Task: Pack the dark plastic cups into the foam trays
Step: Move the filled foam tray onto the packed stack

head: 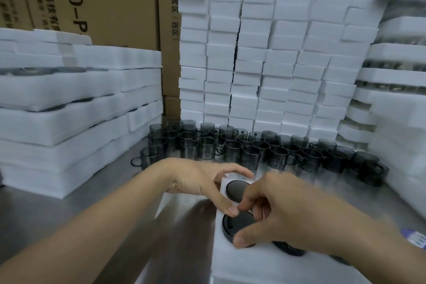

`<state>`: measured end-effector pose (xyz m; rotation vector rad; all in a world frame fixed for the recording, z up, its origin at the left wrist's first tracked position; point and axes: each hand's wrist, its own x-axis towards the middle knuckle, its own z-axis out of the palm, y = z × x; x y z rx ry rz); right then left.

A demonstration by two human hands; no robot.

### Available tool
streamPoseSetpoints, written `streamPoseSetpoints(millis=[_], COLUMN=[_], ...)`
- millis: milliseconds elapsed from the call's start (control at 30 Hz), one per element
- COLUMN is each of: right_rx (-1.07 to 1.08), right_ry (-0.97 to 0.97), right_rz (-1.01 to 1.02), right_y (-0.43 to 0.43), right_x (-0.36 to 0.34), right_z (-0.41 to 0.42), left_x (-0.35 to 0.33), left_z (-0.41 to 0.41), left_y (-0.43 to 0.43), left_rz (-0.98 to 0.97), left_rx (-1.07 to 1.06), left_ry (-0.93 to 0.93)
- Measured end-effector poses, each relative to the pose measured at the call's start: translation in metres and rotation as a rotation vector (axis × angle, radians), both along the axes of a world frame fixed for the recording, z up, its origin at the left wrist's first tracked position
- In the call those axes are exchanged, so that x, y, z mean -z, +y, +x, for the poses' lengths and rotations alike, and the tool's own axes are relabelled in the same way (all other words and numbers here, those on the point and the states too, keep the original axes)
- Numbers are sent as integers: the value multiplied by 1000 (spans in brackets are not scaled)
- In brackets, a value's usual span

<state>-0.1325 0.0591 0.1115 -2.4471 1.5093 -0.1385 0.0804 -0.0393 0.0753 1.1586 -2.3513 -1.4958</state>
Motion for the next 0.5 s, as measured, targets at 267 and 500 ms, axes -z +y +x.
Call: streamPoseSetpoints(millis=[267, 500], right_rx=[292, 616], right_ry=[-212, -396], right_rz=[-532, -267], right_y=[-8, -55], right_x=[37, 87], right_z=[-88, -139], left_x=[4, 29], left_z=[13, -27], left_y=[61, 115], left_rz=[-311, -35], left_rx=[-285, -584], left_ry=[-386, 296])
